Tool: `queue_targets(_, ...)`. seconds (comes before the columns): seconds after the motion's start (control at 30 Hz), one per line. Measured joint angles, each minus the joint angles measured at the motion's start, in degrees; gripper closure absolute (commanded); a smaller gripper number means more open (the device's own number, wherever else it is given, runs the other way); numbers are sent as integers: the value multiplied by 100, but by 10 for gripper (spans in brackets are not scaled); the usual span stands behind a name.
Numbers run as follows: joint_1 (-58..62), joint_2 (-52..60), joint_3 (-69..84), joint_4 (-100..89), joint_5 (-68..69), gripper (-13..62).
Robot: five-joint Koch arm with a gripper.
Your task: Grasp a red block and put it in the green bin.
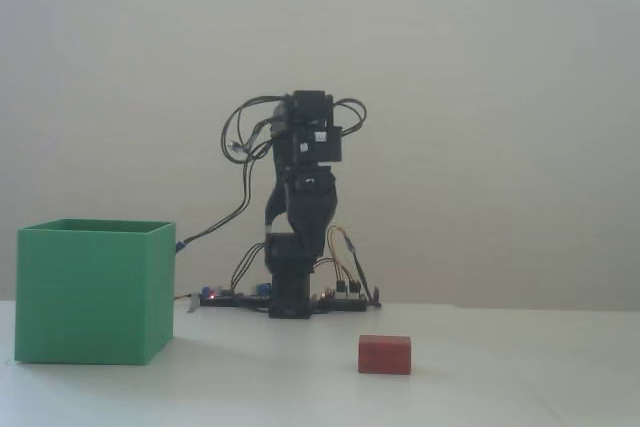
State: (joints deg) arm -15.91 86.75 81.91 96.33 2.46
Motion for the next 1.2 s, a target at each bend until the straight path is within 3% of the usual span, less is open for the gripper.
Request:
queue_targets(0.2, -703, -290, -308, 0, 993, 126)
queue_targets(0.67, -1591, -1239, -1916, 53, 1327, 127)
queue_targets(1.2, -1608, -2971, -3753, 53, 1556, 121)
